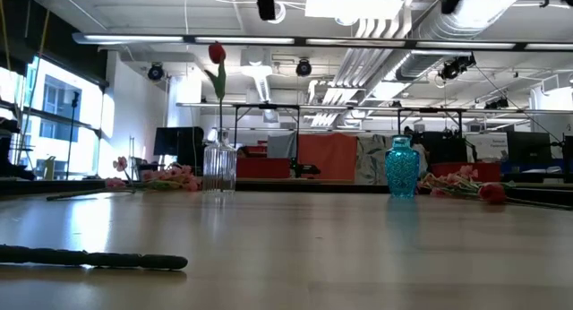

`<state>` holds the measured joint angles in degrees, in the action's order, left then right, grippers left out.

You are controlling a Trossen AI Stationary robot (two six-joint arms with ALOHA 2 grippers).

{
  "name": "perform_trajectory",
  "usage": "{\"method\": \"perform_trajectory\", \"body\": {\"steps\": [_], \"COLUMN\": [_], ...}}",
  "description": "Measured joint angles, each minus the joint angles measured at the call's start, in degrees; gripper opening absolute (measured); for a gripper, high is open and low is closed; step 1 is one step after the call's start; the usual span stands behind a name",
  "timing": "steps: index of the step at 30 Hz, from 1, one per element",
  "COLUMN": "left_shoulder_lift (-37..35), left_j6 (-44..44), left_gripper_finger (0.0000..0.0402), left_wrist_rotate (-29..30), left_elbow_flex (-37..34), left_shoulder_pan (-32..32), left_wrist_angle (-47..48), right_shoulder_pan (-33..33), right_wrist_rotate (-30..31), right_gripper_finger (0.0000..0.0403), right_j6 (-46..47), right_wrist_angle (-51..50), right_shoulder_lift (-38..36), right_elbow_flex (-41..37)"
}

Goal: Sort flowers into vase by color
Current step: Put the bottom red flower into the transparent vase

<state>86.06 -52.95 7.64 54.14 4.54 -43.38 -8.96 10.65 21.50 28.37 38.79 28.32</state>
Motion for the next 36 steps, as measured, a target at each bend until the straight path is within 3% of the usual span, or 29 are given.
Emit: {"method": "perform_trajectory", "body": {"steps": [3, 7, 12, 16, 20, 27, 36], "left_shoulder_lift": [-3.8, -10.1, -17.2, -20.6, -22.7, -23.5, -23.5], "left_j6": [-8.8, -16.4, -20.2, -20.6, -23.8, -25.5, -25.5], "left_gripper_finger": [0.0, 0.0, 0.0, 0.0, 0.0, 0.0, 0.0], "left_wrist_rotate": [-4.7, -5.8, -8.6, -11.0, -11.1, -11.8, -11.7], "left_elbow_flex": [0.1, 0.0, 0.1, 0.0, 0.1, 0.1, 0.1], "left_shoulder_pan": [-1.6, -3.3, -5.5, -6.9, -7.7, -7.9, -7.9], "left_wrist_angle": [7.3, 21.5, 32.8, 36.4, 36.0, 35.8, 35.8], "right_shoulder_pan": [0.9, 1.9, 1.1, -0.8, -2.6, -3.6, -2.9], "right_wrist_rotate": [0.3, 1.0, 5.2, 13.8, 21.8, 26.4, 24.6], "right_gripper_finger": [0.0003, 0.0034, 0.0124, 0.0202, 0.0246, 0.024, 0.0177], "right_j6": [-10.0, -19.7, -34.0, -53.3, -68.6, -78.8, -81.5], "right_wrist_angle": [-20.0, -40.9, -56.4, -65.3, -69.2, -70.9, -72.4], "right_shoulder_lift": [9.0, 20.3, 33.9, 45.0, 54.5, 64.5, 65.9], "right_elbow_flex": [14.2, 32.2, 52.6, 67.2, 78.8, 90.3, 91.8]}}
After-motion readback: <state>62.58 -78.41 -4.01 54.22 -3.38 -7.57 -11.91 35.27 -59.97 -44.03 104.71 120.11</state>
